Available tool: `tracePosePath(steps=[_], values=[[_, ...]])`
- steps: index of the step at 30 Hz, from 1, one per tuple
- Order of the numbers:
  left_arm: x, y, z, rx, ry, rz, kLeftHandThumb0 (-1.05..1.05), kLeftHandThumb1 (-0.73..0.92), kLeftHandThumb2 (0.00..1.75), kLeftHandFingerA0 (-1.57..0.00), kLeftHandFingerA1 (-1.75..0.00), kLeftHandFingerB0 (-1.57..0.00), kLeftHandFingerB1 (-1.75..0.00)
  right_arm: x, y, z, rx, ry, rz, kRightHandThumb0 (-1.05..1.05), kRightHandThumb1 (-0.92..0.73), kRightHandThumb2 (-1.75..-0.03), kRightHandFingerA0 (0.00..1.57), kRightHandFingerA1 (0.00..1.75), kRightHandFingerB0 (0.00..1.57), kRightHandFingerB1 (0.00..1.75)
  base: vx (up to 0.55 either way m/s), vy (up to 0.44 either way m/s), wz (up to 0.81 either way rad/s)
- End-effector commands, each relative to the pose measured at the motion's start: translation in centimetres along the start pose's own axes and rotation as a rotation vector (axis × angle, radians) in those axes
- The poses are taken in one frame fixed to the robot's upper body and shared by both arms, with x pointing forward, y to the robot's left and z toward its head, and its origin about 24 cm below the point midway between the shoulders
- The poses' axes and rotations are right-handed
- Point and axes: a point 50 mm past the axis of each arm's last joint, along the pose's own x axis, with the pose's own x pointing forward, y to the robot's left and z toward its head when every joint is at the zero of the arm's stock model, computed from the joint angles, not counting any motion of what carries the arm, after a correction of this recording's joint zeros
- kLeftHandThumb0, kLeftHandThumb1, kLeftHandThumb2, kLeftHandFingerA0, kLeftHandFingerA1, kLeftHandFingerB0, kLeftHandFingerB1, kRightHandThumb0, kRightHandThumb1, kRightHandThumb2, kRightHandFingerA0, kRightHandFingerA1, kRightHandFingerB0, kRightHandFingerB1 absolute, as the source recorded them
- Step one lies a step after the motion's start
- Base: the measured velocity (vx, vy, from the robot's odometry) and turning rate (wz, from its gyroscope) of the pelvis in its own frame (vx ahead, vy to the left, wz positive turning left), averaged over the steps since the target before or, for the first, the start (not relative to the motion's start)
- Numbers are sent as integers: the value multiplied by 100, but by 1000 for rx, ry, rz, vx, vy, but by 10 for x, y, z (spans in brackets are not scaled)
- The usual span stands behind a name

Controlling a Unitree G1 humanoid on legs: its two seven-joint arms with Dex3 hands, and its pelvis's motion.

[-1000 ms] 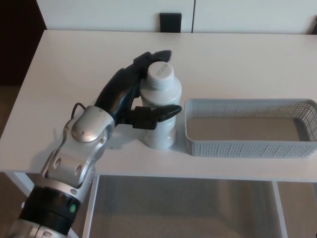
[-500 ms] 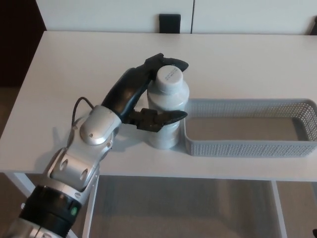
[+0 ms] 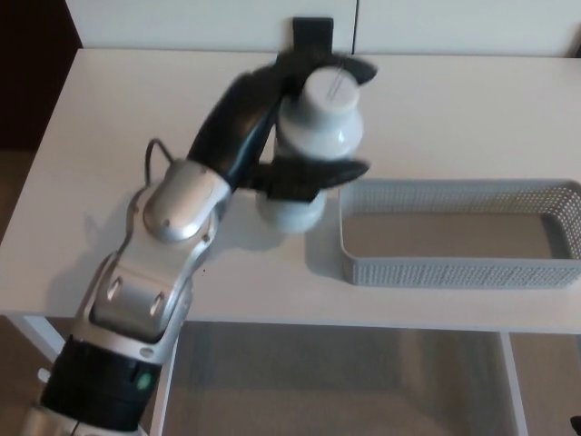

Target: The robot walk up to a desk on which a bottle is kept on the left hand side and a container is kept on the right hand side. The robot uses its left hand to pick up the bottle and places it in the container.

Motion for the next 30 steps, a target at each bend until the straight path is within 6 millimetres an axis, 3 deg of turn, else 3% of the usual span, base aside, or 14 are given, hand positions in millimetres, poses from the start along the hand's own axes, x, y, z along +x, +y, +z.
tracePosePath(steps=[1,4,5,9,11,12,16,17,23,25,30], values=[[15,-3,43,51,-115,11,-24,82,63,-110,-115,-79,-96,-1,-7,0,-16,13,-15,-33,-73,-61,32,42,34,39,0,0,0],[19,-9,51,70,-131,4,-29,81,64,-110,-120,-80,-93,-1,-6,0,-18,14,-14,-33,-72,-62,32,42,34,39,0,0,0],[22,-13,55,83,-148,-1,-31,82,64,-117,-104,-79,-97,0,-5,0,-21,13,-12,-32,-73,-62,31,41,34,39,0,0,0],[30,-27,63,56,-152,-21,-30,80,66,-115,-115,-81,-99,2,-5,3,-23,4,-8,-33,-73,-62,28,40,35,39,0,0,0],[32,-33,66,59,-155,-24,-30,80,66,-115,-115,-81,-99,3,-5,4,-10,7,-9,-33,-73,-62,28,40,35,39,0,0,0],[33,-37,67,58,-155,-36,-30,81,66,-118,-103,-79,-102,4,-5,5,-8,4,-7,-34,-73,-62,29,41,35,40,0,0,0],[35,-50,65,46,-141,-72,-27,80,68,-115,-111,-80,-103,6,-4,8,-1,-7,-7,-34,-73,-61,30,42,35,40,0,0,0],[34,-55,64,38,-129,-80,-26,77,74,-111,-120,-80,-103,6,-4,9,-4,-9,-9,-34,-74,-62,31,43,37,41,0,0,0],[28,-72,50,39,-107,-114,-25,76,74,-109,-122,-81,-102,8,-4,11,-22,-15,-8,-34,-74,-61,28,42,37,41,0,0,0],[24,-79,35,11,-59,-129,-30,81,68,-114,-131,-79,-100,9,-4,13,-12,-21,-6,-36,-73,-61,30,43,36,41,0,0,0],[19,-85,13,-31,22,-124,-25,82,69,-113,-130,-79,-101,12,-5,17,-20,-34,-3,-38,-72,-61,31,44,39,42,0,0,0]])
